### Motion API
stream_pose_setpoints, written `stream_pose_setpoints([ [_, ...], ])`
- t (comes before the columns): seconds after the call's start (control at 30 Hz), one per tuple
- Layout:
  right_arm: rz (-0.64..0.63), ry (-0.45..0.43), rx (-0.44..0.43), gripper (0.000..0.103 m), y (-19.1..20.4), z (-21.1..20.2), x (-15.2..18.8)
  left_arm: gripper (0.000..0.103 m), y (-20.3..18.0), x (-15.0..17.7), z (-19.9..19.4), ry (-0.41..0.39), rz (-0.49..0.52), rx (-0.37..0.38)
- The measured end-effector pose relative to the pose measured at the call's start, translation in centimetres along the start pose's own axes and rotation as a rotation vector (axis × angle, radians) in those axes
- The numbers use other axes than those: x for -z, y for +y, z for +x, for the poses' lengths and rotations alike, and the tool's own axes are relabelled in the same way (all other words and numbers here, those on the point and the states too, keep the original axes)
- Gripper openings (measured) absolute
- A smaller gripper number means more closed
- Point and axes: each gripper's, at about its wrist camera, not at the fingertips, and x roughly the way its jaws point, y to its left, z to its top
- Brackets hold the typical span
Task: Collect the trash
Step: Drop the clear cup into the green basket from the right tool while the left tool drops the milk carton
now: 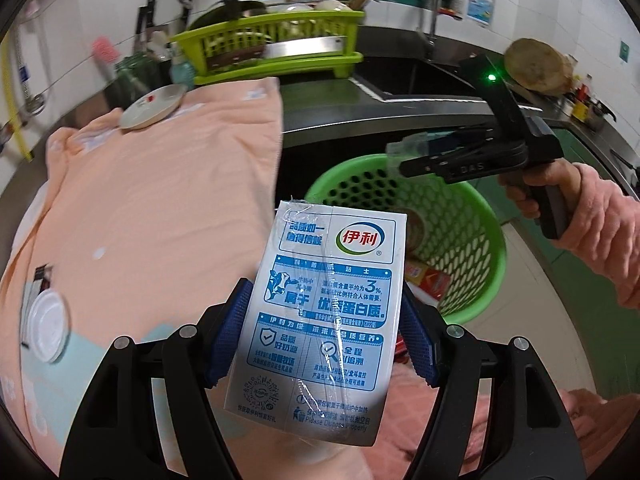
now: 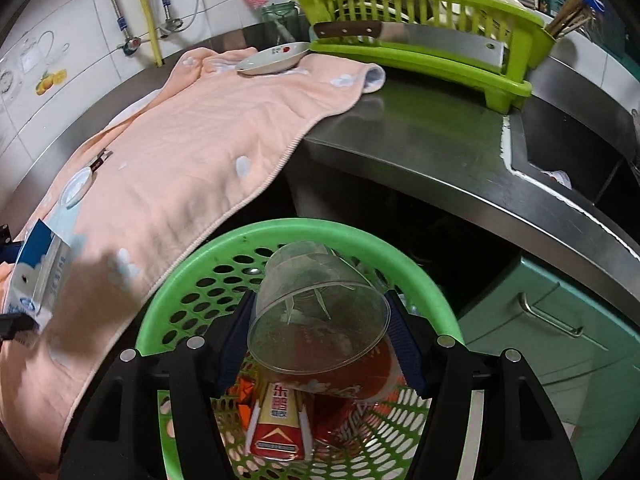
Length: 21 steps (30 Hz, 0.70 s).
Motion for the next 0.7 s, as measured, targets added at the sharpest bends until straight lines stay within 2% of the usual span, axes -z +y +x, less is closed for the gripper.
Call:
stream_pose_setpoints([
  [0.4, 0.020, -0.019, -0.025, 0.063, -1.2, -0.6, 0.9, 0.069, -4.4, -1.6, 4.2, 0.059, 0.055, 0.047],
  [0.7, 0.023, -0.057, -0.019, 0.070, -2.3, -2.9, 1.6, 0.069, -6.0, -2.1, 8.1, 0.127, 0.033, 0.084],
])
